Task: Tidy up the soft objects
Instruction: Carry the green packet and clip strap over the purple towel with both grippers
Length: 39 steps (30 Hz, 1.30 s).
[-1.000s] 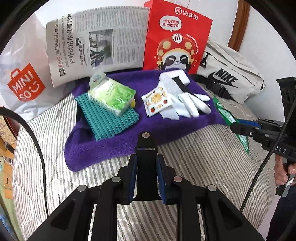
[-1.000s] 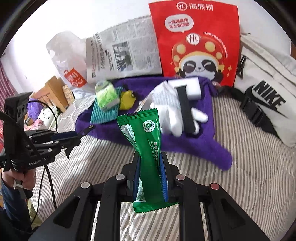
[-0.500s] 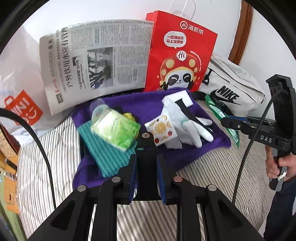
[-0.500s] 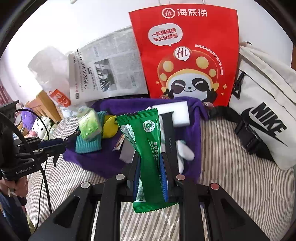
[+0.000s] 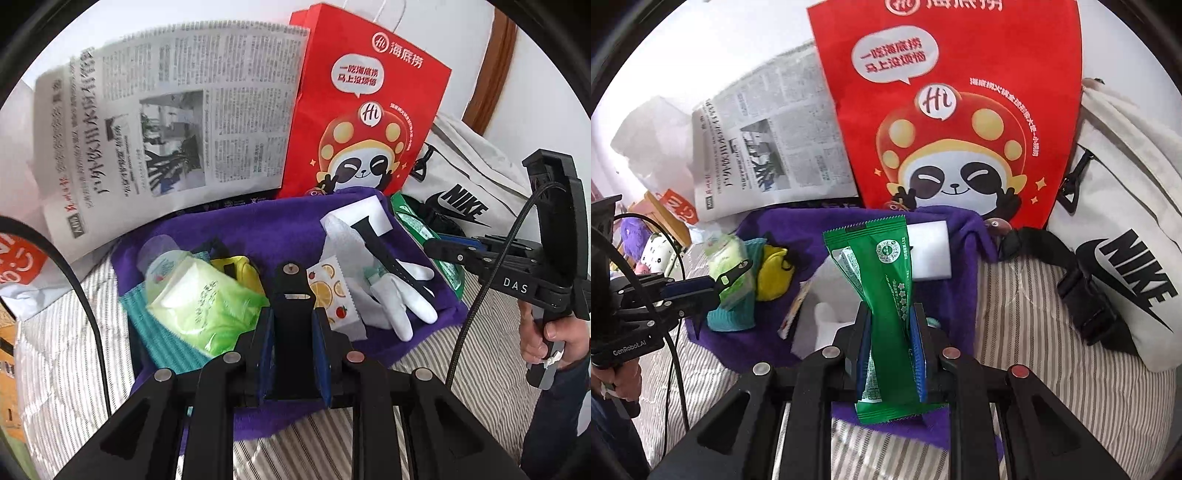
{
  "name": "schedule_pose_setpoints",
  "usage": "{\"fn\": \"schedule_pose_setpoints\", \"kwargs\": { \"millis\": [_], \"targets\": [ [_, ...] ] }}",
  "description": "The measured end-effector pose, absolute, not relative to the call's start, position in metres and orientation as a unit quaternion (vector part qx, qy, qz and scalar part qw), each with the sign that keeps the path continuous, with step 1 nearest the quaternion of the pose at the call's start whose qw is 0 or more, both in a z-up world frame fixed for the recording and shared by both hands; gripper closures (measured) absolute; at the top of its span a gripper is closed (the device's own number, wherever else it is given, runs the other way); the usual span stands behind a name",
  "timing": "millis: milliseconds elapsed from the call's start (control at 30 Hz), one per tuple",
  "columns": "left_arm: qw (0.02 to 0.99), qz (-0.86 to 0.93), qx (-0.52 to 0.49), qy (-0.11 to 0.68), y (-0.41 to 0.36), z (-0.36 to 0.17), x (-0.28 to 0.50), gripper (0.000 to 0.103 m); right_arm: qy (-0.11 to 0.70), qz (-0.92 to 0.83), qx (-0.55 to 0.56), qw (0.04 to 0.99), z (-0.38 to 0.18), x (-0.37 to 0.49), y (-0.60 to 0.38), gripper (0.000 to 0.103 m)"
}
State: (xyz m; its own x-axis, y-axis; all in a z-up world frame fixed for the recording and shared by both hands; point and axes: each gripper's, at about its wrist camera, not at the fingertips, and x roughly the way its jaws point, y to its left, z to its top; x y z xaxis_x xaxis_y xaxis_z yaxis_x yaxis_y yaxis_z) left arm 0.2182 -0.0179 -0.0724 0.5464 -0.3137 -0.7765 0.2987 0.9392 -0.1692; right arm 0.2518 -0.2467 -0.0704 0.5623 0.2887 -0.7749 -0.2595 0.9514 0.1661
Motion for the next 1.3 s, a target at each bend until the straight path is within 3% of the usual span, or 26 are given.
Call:
{"fn": "schedule_pose_setpoints", "kwargs": {
  "millis": [467, 967, 1167, 1300],
  "targets": [
    [0.868, -0.172, -0.008, 0.466, -0.028, -0.102, 0.251, 0.082, 0.479, 0.157, -0.003, 0.864, -0.110, 0.278, -0.237, 0.083],
    [0.864, -0.172, 0.018, 0.473, -0.040, -0.109, 0.259, 0.081, 0.487, 0.165, -0.012, 0.858, -0.116, 0.281, -0.235, 0.074],
    [0.860, -0.175, 0.020, 0.479, -0.045, -0.108, 0.256, 0.071, 0.487, 0.166, -0.014, 0.857, -0.116, 0.279, -0.235, 0.068],
    [0.858, -0.179, 0.021, 0.481, -0.049, -0.106, 0.250, 0.056, 0.486, 0.170, -0.003, 0.857, -0.110, 0.274, -0.240, 0.061]
  ]
}}
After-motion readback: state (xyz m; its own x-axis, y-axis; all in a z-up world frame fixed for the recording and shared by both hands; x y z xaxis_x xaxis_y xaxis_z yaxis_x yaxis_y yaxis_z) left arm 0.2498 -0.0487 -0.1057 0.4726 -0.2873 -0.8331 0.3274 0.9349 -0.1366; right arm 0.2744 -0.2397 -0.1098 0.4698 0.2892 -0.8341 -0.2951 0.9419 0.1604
